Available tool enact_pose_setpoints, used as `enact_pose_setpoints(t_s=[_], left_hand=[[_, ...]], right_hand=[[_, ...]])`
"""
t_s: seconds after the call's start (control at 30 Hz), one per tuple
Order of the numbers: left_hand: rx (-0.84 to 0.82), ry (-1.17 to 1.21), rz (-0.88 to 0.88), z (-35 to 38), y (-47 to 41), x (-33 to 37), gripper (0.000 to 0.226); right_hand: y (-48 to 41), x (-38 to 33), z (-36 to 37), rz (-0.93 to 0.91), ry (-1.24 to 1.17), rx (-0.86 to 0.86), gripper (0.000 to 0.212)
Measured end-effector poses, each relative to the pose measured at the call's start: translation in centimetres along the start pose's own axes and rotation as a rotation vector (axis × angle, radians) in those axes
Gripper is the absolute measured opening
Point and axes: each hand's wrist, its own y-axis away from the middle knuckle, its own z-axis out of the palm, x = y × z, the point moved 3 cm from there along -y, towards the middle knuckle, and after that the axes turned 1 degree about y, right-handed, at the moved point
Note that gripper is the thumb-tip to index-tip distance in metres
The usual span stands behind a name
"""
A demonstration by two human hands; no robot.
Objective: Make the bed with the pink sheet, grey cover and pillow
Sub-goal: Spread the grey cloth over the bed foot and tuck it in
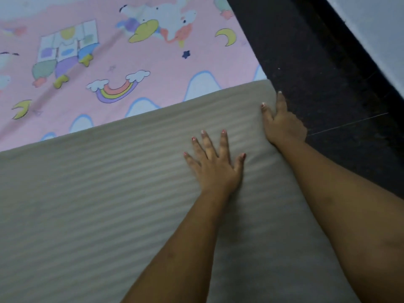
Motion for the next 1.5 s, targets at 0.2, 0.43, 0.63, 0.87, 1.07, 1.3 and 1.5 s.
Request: enact_pose_setpoints(t_s=[0.2,0.43,0.63,0.87,1.07,1.3,1.5], left_hand=[[-0.222,0.044,0.019,-0.5,-2.5,0.3,0.078],[-0.308,-0.004,-0.004,-1.2,-2.6,0.8,0.079],[-0.299,-0.033,-0.064,-2.2,-1.6,1.8,0.077],[-0.260,0.033,0.037,0.0,6.4,2.9,0.070],[-0.448,-0.082,0.280,-0.2,17.7,-1.2,0.072],[-0.570,-0.076,0.104,-6.9,35.1,-13.9,0.071],[-0.339,0.080,-0.017,-20.3,41.8,-19.0,0.069]], right_hand=[[-0.1,0.4,-0.4,0.037,-0.116,-0.058,0.062],[3.6,4.2,-1.1,0.049,-0.085,-0.031,0.053],[9.2,8.0,-1.4,0.120,-0.049,-0.034,0.048],[17.9,13.5,-2.0,0.201,0.018,-0.014,0.043],[27.8,19.1,-1.9,0.318,0.019,-0.074,0.044],[43.6,14.4,-5.6,0.330,0.297,-0.288,0.058],[55.6,1.1,-8.5,-0.090,0.244,-0.270,0.063]])
